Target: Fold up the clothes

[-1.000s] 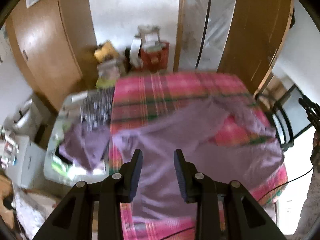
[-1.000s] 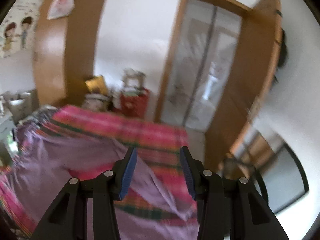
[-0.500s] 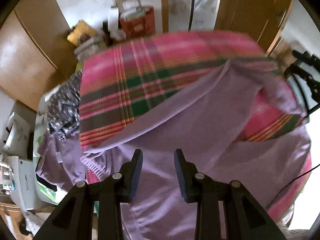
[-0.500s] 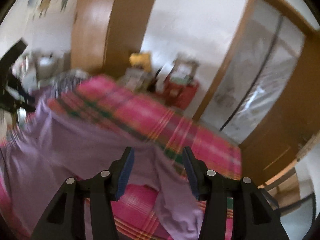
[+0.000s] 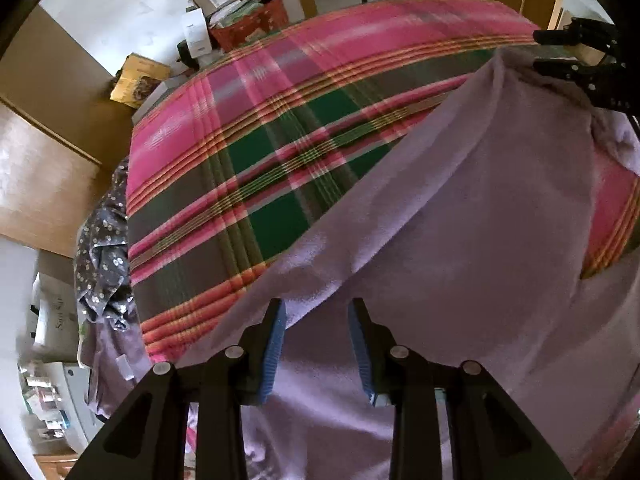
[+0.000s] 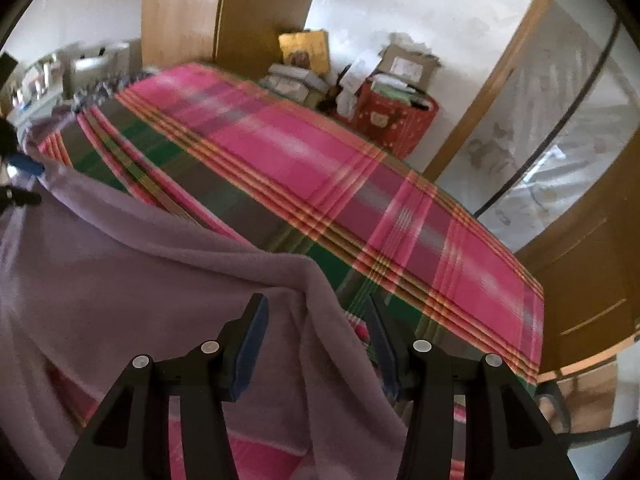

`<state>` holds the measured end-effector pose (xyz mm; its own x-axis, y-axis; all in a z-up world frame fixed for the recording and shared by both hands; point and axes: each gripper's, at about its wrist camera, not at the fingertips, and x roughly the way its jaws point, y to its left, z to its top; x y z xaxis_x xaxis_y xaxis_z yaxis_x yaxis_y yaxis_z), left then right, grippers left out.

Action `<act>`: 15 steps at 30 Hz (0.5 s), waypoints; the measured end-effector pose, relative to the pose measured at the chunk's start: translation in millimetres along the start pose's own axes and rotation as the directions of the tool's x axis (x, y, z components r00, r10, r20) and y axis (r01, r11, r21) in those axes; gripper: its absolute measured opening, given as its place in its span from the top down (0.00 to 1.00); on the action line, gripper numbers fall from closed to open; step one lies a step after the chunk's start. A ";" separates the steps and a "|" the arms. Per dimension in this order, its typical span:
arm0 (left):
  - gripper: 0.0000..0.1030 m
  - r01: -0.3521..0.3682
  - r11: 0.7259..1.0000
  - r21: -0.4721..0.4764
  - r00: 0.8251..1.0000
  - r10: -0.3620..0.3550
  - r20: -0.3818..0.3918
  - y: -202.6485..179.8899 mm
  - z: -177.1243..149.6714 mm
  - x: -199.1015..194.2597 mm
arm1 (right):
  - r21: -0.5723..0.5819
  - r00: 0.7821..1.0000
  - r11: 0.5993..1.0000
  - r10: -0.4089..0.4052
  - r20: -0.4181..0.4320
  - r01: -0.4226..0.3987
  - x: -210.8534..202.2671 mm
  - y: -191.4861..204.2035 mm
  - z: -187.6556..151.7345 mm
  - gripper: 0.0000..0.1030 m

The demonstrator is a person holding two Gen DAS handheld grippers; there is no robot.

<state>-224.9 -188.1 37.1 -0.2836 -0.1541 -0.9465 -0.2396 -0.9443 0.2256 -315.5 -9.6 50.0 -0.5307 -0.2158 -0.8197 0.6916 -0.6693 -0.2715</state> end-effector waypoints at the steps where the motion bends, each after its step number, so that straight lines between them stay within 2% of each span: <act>1: 0.68 -0.016 1.000 0.005 1.000 0.017 -0.002 0.3 2.5 2.8 | -0.012 1.000 1.000 0.001 -0.010 -0.001 5.2 1.1 0.2 0.49; 5: 0.68 -0.065 0.998 0.008 0.998 0.065 0.000 1.0 10.0 9.6 | -0.042 0.999 0.999 -0.009 -0.037 0.007 18.6 0.0 0.9 0.49; 10: 0.67 -0.042 0.999 -0.025 0.999 0.043 0.012 7.8 13.0 10.1 | -0.006 0.998 1.000 0.021 -0.054 -0.021 27.6 -7.3 -4.1 0.51; 11: 0.68 -0.037 0.999 -0.037 0.999 0.038 0.016 10.3 14.5 10.5 | 0.005 0.998 1.000 0.028 -0.056 -0.028 28.6 -9.1 -5.2 0.61; 12: 0.69 -0.034 0.998 -0.049 0.999 0.035 0.022 13.1 16.5 11.1 | 0.017 0.998 0.999 0.036 -0.055 -0.035 29.2 -10.8 -6.0 0.76; 15: 0.69 -0.011 0.996 -0.087 0.999 0.015 0.039 19.1 17.1 11.8 | 0.039 0.996 0.997 0.065 -0.053 -0.063 32.1 -13.5 -5.6 0.86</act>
<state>-248.7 -203.0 34.2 -0.3230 -0.1567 -0.9333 -0.1546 -0.9642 0.2154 -339.1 -3.5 24.5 -0.4581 -0.2205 -0.8611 0.7036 -0.6820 -0.1996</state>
